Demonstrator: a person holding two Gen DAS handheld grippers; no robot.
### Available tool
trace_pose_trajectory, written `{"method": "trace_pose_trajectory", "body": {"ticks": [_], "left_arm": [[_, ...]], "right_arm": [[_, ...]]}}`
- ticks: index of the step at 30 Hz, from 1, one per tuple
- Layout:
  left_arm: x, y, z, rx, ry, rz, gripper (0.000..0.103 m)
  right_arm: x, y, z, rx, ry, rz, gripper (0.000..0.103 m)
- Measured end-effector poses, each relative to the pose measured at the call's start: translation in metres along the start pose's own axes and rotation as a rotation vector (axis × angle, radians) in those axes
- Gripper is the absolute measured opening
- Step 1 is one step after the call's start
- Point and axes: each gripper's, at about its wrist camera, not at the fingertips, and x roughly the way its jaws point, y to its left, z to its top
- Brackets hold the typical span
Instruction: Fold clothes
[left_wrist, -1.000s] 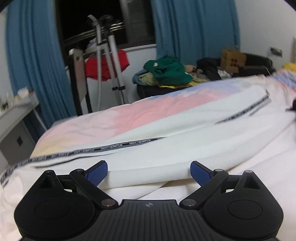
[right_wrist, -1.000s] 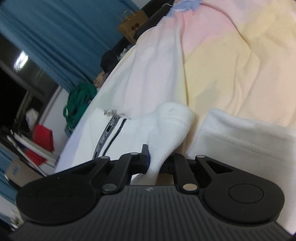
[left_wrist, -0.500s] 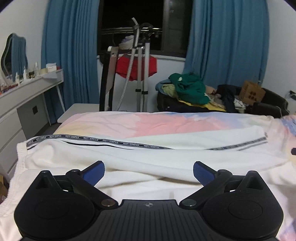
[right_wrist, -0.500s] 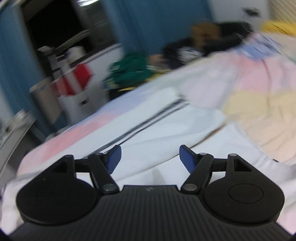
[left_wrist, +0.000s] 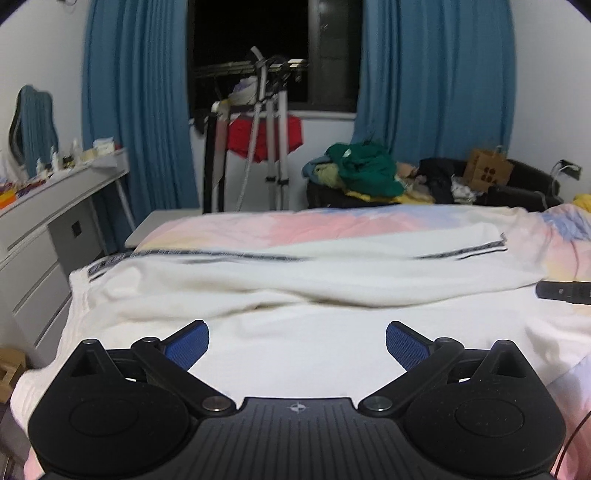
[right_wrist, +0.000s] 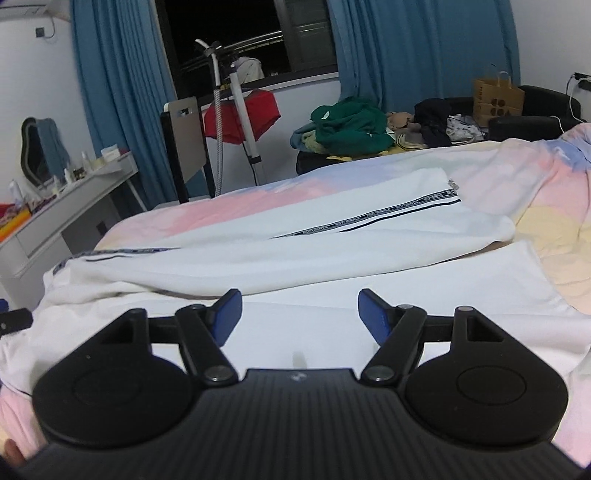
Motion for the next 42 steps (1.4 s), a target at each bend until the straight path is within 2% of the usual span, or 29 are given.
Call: {"method": "trace_pose_trajectory", "body": {"ticks": [7, 13, 15, 20, 22, 26, 27, 30, 34, 42], "left_arm": [[0.015, 0.046, -0.013, -0.111, 0.129, 0.099, 0.103], [0.01, 0.112, -0.02, -0.34, 0.232, 0.194, 0.103], [0.005, 0.134, -0.029, -0.458, 0.246, 0.201, 0.103], [-0.01, 0.188, -0.053, -0.77, 0.272, 0.209, 0.103], [-0.016, 0.21, -0.062, -0.894, 0.282, 0.212, 0.103], [-0.028, 0.254, -0.081, -1.144, 0.299, 0.215, 0.103], [-0.027, 0.259, -0.085, -1.177, 0.306, 0.217, 0.103], [-0.019, 0.267, -0.092, -1.217, 0.355, 0.231, 0.102], [-0.006, 0.275, -0.1, -1.259, 0.389, 0.201, 0.101], [-0.005, 0.285, -0.109, -1.354, 0.268, 0.009, 0.1]], "right_arm": [[0.006, -0.008, -0.008, 0.027, 0.025, -0.051, 0.072], [0.007, -0.02, -0.01, 0.083, 0.047, -0.07, 0.072], [0.008, -0.024, -0.011, 0.101, 0.056, -0.084, 0.072], [0.011, -0.041, -0.012, 0.141, 0.082, -0.205, 0.071], [0.007, -0.056, -0.01, 0.19, 0.066, -0.253, 0.071], [-0.011, -0.099, -0.008, 0.417, 0.011, -0.283, 0.071], [-0.016, -0.111, -0.009, 0.477, -0.002, -0.29, 0.071], [-0.026, -0.144, -0.014, 0.608, -0.013, -0.344, 0.071], [-0.036, -0.185, -0.028, 0.771, -0.026, -0.443, 0.071], [-0.034, -0.244, -0.06, 0.951, -0.006, -0.597, 0.073]]}}
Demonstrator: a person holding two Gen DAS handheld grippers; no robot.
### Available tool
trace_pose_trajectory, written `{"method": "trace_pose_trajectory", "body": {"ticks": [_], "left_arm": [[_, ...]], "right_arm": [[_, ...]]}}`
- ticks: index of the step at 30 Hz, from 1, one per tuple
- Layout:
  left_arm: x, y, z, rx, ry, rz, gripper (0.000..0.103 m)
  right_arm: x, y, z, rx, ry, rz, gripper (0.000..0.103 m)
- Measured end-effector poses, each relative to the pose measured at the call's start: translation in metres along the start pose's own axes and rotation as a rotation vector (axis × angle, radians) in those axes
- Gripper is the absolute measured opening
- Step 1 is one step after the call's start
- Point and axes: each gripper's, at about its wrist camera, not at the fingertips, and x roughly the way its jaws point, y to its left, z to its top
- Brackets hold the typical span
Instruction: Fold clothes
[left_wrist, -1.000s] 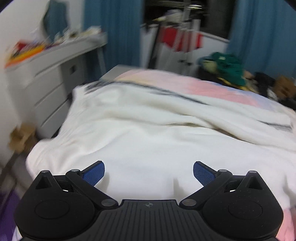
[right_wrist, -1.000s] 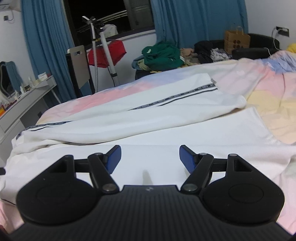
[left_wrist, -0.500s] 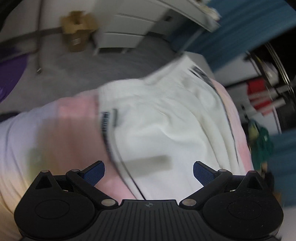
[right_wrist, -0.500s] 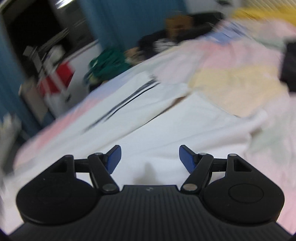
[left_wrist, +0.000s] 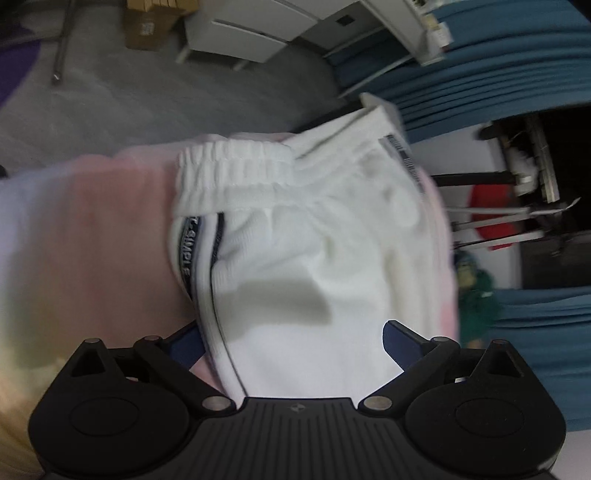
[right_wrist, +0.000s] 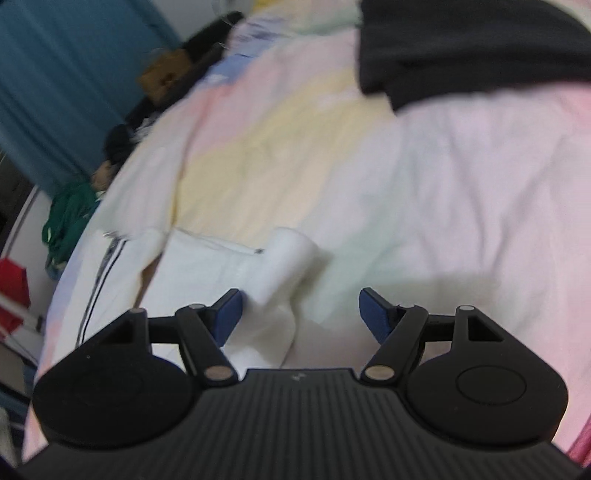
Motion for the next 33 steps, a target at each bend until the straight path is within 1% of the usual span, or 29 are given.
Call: {"method": "trace_pose_trajectory", "body": {"ticks": [3, 9, 10, 12, 13, 15, 17, 21, 22, 23, 24, 25, 27, 29, 30, 31, 32, 33], "left_arm": [[-0.004, 0.005, 0.0, -0.025, 0.01, -0.09, 0.1], [-0.011, 0.015, -0.001, -0.076, 0.029, -0.271, 0.1], [-0.009, 0.016, -0.002, -0.08, 0.04, -0.266, 0.1], [-0.005, 0.019, -0.004, -0.085, 0.066, -0.232, 0.1], [-0.001, 0.019, -0.005, -0.091, 0.076, -0.205, 0.1], [0.008, 0.021, -0.005, -0.106, 0.104, -0.149, 0.1], [0.021, 0.023, -0.005, -0.119, 0.155, -0.106, 0.1], [0.032, 0.022, -0.003, -0.116, 0.162, -0.086, 0.098], [0.032, 0.022, -0.003, -0.118, 0.151, -0.094, 0.095], [0.031, 0.021, -0.003, -0.12, 0.139, -0.104, 0.093], [0.032, 0.022, -0.001, -0.124, 0.128, -0.12, 0.088], [0.032, 0.021, 0.001, -0.121, 0.122, -0.133, 0.083], [0.03, 0.02, 0.002, -0.11, 0.115, -0.151, 0.077], [0.029, 0.018, 0.002, -0.1, 0.11, -0.149, 0.073], [0.028, 0.017, 0.002, -0.095, 0.107, -0.147, 0.072], [0.028, 0.016, 0.001, -0.09, 0.105, -0.145, 0.067], [0.027, 0.016, 0.001, -0.089, 0.105, -0.133, 0.065], [0.027, 0.017, 0.002, -0.09, 0.105, -0.118, 0.058]], "right_arm": [[0.018, -0.006, -0.006, 0.08, 0.095, 0.086, 0.073], [0.027, 0.009, -0.016, 0.137, 0.132, 0.296, 0.073], [0.029, 0.012, -0.018, 0.147, 0.138, 0.33, 0.073], [0.032, 0.017, -0.021, 0.166, 0.151, 0.4, 0.073], [0.033, 0.019, -0.022, 0.169, 0.151, 0.421, 0.073], [0.032, 0.024, -0.023, 0.15, 0.128, 0.406, 0.073], [0.031, 0.028, -0.023, 0.131, 0.105, 0.391, 0.071], [0.029, 0.037, -0.023, 0.093, 0.06, 0.361, 0.072], [0.028, 0.039, -0.023, 0.084, 0.049, 0.353, 0.064], [0.028, 0.041, -0.023, 0.074, 0.037, 0.346, 0.061], [0.027, 0.043, -0.023, 0.065, 0.026, 0.338, 0.058], [0.027, 0.046, -0.023, 0.055, 0.015, 0.331, 0.052], [0.026, 0.05, -0.023, 0.036, -0.008, 0.315, 0.05], [0.024, 0.054, -0.023, 0.018, -0.025, 0.31, 0.048], [0.021, 0.056, -0.021, 0.01, -0.021, 0.333, 0.048], [0.019, 0.057, -0.02, -0.006, -0.011, 0.347, 0.048], [0.02, 0.06, -0.021, -0.04, 0.012, 0.337, 0.048], [0.025, 0.062, -0.022, -0.08, 0.049, 0.303, 0.049]]}}
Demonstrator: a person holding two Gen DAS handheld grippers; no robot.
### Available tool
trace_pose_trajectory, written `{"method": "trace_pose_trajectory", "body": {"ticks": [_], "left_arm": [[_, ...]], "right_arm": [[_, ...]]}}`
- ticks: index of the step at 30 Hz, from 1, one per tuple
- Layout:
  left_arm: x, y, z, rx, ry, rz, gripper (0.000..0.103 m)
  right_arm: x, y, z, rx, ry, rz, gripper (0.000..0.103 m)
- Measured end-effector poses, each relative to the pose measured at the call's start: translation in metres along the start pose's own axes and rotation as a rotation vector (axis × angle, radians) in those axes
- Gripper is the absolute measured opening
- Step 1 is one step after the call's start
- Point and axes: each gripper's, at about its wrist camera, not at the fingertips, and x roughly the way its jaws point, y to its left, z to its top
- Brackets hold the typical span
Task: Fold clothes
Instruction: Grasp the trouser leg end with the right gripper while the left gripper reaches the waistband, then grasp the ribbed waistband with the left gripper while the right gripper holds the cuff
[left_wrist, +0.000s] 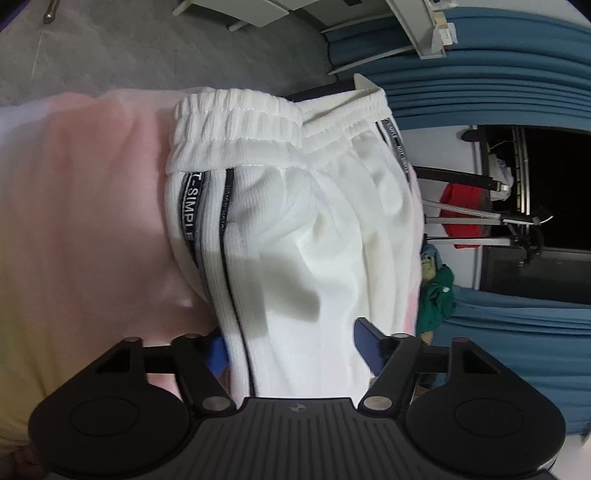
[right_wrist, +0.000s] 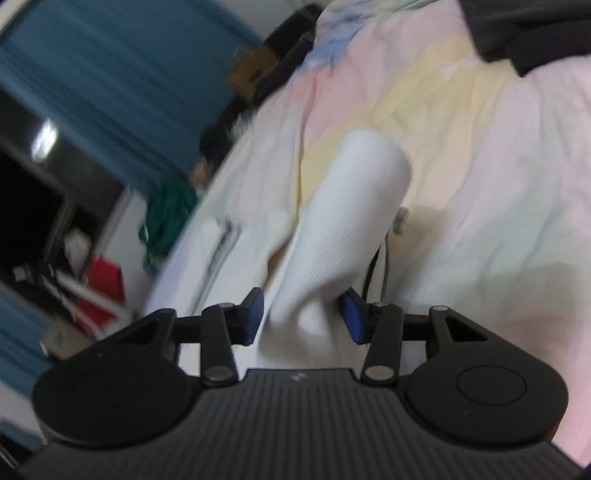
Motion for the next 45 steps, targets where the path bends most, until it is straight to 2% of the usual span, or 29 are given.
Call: {"method": "trace_pose_trajectory", "body": {"ticks": [1, 2, 3, 6, 8, 9, 11, 14, 18, 21, 25, 30, 32, 37, 42, 45], "left_arm": [[0.0, 0.001, 0.0, -0.001, -0.001, 0.015, 0.05], [0.0, 0.002, 0.001, -0.002, -0.001, 0.031, 0.047], [-0.001, 0.003, 0.001, -0.004, -0.002, 0.046, 0.041], [0.001, 0.007, 0.004, -0.026, -0.002, 0.081, 0.03], [0.001, 0.011, 0.006, -0.044, 0.0, 0.086, 0.023], [0.0, 0.01, 0.006, -0.037, -0.006, 0.091, 0.017], [-0.003, 0.006, 0.004, -0.011, -0.023, 0.1, 0.016], [-0.014, -0.009, -0.004, 0.087, -0.073, 0.116, 0.013], [-0.04, -0.024, -0.012, 0.16, -0.129, 0.071, 0.012], [-0.052, -0.037, -0.014, 0.217, -0.145, 0.054, 0.012], [-0.058, -0.071, -0.007, 0.288, -0.146, 0.055, 0.011], [-0.052, -0.139, 0.01, 0.34, -0.182, 0.041, 0.011], [-0.033, -0.167, 0.024, 0.337, -0.193, 0.052, 0.011], [0.058, -0.232, 0.076, 0.283, -0.21, 0.085, 0.012], [0.171, -0.259, 0.134, 0.259, -0.184, 0.159, 0.012], [0.221, -0.257, 0.154, 0.26, -0.159, 0.197, 0.012]], "right_arm": [[0.007, -0.002, -0.003, -0.028, 0.056, -0.044, 0.049], [0.013, -0.004, -0.006, -0.048, 0.109, -0.087, 0.049], [0.017, -0.007, -0.009, -0.052, 0.136, -0.113, 0.049], [0.011, -0.007, -0.007, -0.043, 0.101, -0.105, 0.045], [0.007, -0.007, -0.006, -0.037, 0.078, -0.099, 0.014], [0.005, -0.007, -0.005, -0.034, 0.066, -0.096, 0.013], [0.0, -0.007, -0.004, -0.025, 0.039, -0.087, 0.01], [-0.02, -0.007, -0.001, 0.008, -0.028, -0.047, 0.009], [-0.043, -0.014, 0.0, 0.081, -0.077, 0.027, 0.009], [-0.061, -0.01, -0.001, 0.043, -0.092, 0.036, 0.009], [-0.067, 0.013, 0.005, -0.005, -0.107, 0.051, 0.009], [-0.049, 0.08, 0.031, -0.118, -0.147, 0.054, 0.009], [-0.027, 0.113, 0.038, -0.159, -0.158, 0.03, 0.009], [0.042, 0.192, 0.054, -0.232, -0.189, -0.042, 0.009], [0.142, 0.224, 0.048, -0.276, -0.156, -0.11, 0.009], [0.179, 0.22, 0.04, -0.295, -0.134, -0.134, 0.009]]}}
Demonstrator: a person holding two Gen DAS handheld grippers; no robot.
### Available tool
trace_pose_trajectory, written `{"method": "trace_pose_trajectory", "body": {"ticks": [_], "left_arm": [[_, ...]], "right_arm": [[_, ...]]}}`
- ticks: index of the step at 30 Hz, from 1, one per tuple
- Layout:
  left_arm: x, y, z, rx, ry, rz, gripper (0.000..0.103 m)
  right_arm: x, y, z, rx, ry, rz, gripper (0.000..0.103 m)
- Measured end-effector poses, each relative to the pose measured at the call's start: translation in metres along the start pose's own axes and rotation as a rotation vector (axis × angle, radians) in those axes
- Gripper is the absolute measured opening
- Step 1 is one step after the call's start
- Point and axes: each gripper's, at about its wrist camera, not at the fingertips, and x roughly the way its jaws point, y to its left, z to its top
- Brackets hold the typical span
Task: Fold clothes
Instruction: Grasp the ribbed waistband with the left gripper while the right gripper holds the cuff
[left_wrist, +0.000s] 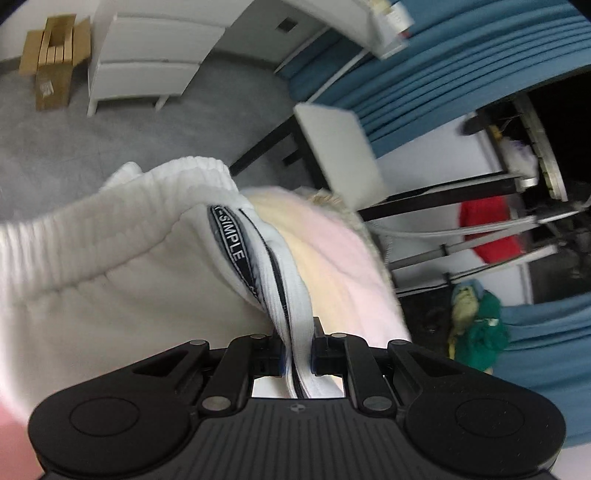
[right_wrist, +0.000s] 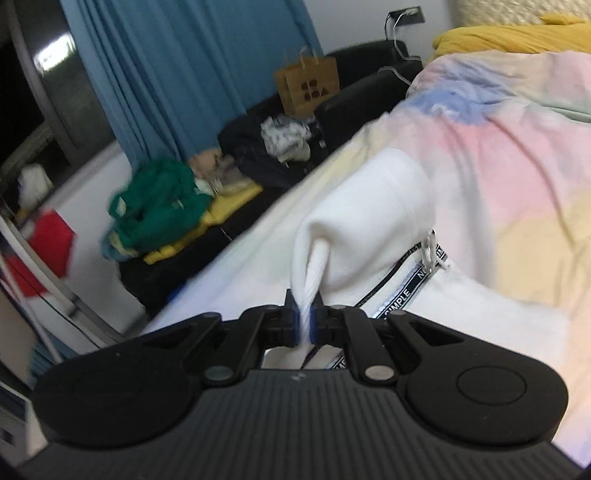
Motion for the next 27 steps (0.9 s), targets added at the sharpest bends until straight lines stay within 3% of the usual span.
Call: {"method": "trace_pose_trajectory", "body": {"ticks": [5, 8, 9, 10, 11, 13, 16, 17, 20, 24, 27], "left_arm": [[0.042, -0.004, 0.006, 0.07, 0.006, -0.006, 0.015], [0.042, 0.001, 0.008, 0.09, 0.012, -0.044, 0.023], [0.036, 0.004, 0.009, 0.097, 0.011, -0.066, 0.033], [0.031, 0.007, 0.009, 0.104, 0.011, -0.087, 0.051], [0.02, 0.009, 0.008, 0.115, -0.008, -0.103, 0.06], [-0.006, 0.013, 0.002, 0.16, -0.056, -0.133, 0.08], [-0.051, 0.021, -0.015, 0.283, -0.108, -0.189, 0.088], [-0.061, 0.029, -0.023, 0.28, -0.102, -0.195, 0.09], [-0.086, 0.061, -0.047, 0.219, -0.072, -0.2, 0.096], [-0.098, 0.106, -0.077, 0.083, -0.023, -0.194, 0.098], [-0.079, 0.126, -0.093, 0.069, 0.06, -0.096, 0.095]], "right_arm": [[0.058, 0.008, -0.021, -0.037, 0.04, -0.032, 0.011], [0.066, 0.002, -0.024, -0.014, 0.078, 0.019, 0.016], [0.061, -0.002, -0.023, -0.012, 0.085, 0.048, 0.019], [0.054, -0.006, -0.022, -0.018, 0.091, 0.078, 0.026], [0.046, -0.01, -0.02, -0.024, 0.097, 0.108, 0.042], [0.021, -0.019, -0.02, -0.028, 0.093, 0.161, 0.062], [-0.021, -0.036, -0.025, -0.005, 0.069, 0.246, 0.063], [-0.035, -0.043, -0.028, 0.005, 0.068, 0.271, 0.063], [-0.071, -0.065, -0.04, 0.037, 0.08, 0.326, 0.063], [-0.097, -0.096, -0.07, 0.136, 0.174, 0.363, 0.063], [-0.107, -0.12, -0.097, 0.216, 0.226, 0.374, 0.063]]}}
